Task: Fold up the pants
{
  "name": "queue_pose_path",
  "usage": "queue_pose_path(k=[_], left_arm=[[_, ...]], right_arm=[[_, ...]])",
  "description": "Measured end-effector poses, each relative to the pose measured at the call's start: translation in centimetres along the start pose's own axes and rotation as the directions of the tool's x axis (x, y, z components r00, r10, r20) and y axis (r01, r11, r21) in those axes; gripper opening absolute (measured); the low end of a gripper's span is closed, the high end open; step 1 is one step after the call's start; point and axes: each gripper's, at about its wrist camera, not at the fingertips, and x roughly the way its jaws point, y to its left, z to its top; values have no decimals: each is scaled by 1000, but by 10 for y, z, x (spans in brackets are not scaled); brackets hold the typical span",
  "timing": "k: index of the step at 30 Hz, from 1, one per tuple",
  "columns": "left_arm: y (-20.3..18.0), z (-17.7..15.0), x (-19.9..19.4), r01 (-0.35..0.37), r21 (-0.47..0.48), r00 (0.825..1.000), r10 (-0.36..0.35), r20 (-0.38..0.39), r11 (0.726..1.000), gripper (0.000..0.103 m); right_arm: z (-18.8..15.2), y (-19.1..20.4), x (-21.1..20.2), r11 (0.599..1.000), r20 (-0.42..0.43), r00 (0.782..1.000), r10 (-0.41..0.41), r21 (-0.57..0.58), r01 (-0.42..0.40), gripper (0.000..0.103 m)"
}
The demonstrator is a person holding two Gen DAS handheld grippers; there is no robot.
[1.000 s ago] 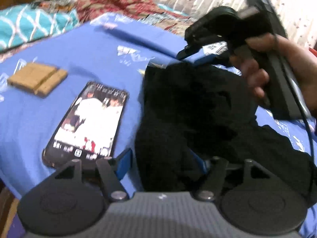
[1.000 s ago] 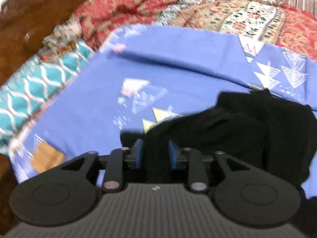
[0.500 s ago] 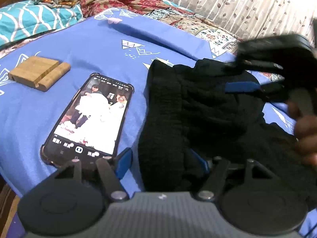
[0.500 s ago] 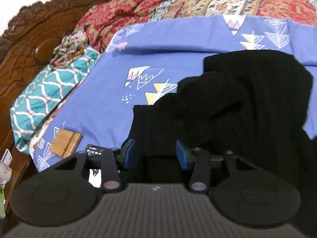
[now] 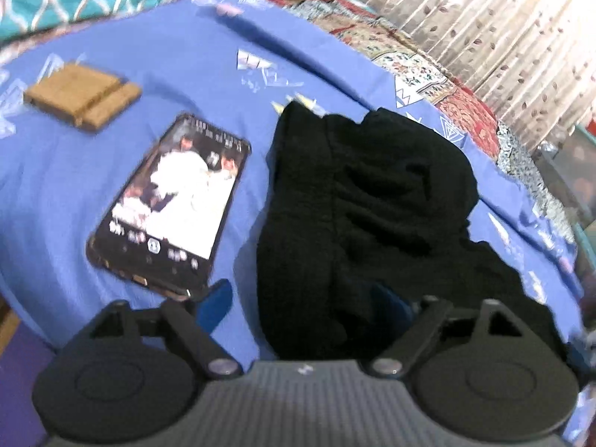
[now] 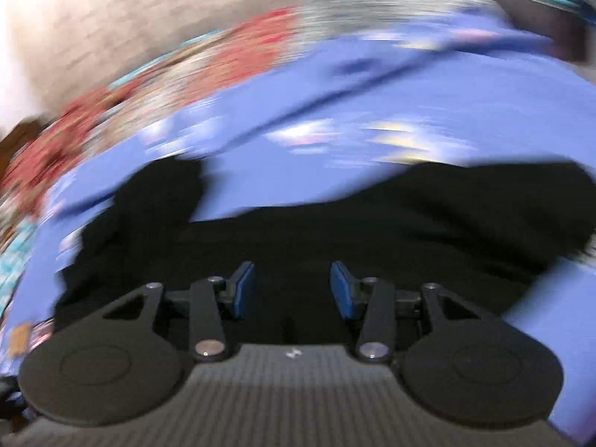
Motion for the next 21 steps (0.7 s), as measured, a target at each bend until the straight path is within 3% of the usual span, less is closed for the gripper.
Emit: queue_pose_path(k=[3, 5, 6, 8, 10, 14, 17, 19, 20, 21], left_arm=[[-2, 0, 4, 45, -56, 996, -49, -71, 997, 85], [-6, -1, 8, 58, -79, 993, -66, -102, 995, 81], [-9, -2, 10, 44, -83, 993, -53, -106, 996, 78], [-16, -2, 15, 5, -78, 993, -14, -119, 997, 57], [-18, -1, 18, -21, -102, 990, 6, -139, 995, 49], [-19, 0, 14, -48, -142, 989, 27, -144, 989, 45], [-26, 1, 10, -75, -128, 989, 57, -134, 989, 41], [-31, 2, 10, -90, -124, 988, 73, -136, 988, 39], [-32, 4, 10, -94, -124, 987, 76, -141, 988, 37], [-34, 6, 10, -95, -126, 987, 76, -145, 988, 36]], right_arm=[[-19, -75, -36, 975, 30, 987, -159, 160, 153, 49], [-30, -107, -54, 951, 51, 975, -214, 239, 196, 49], [-35, -119, -61, 940, 63, 971, -233, 270, 208, 49], [-40, -137, -67, 925, 87, 966, -245, 320, 206, 50], [-39, -148, -66, 917, 112, 967, -229, 358, 175, 53], [-18, -182, -47, 884, 165, 970, -179, 460, 85, 59], [-9, -212, -27, 775, 198, 978, -70, 627, -72, 63], [-3, -226, -10, 693, 213, 977, -28, 708, -134, 62], [2, -228, -3, 666, 217, 976, -20, 731, -149, 51], [12, -228, 4, 668, 213, 977, -1, 728, -158, 19]])
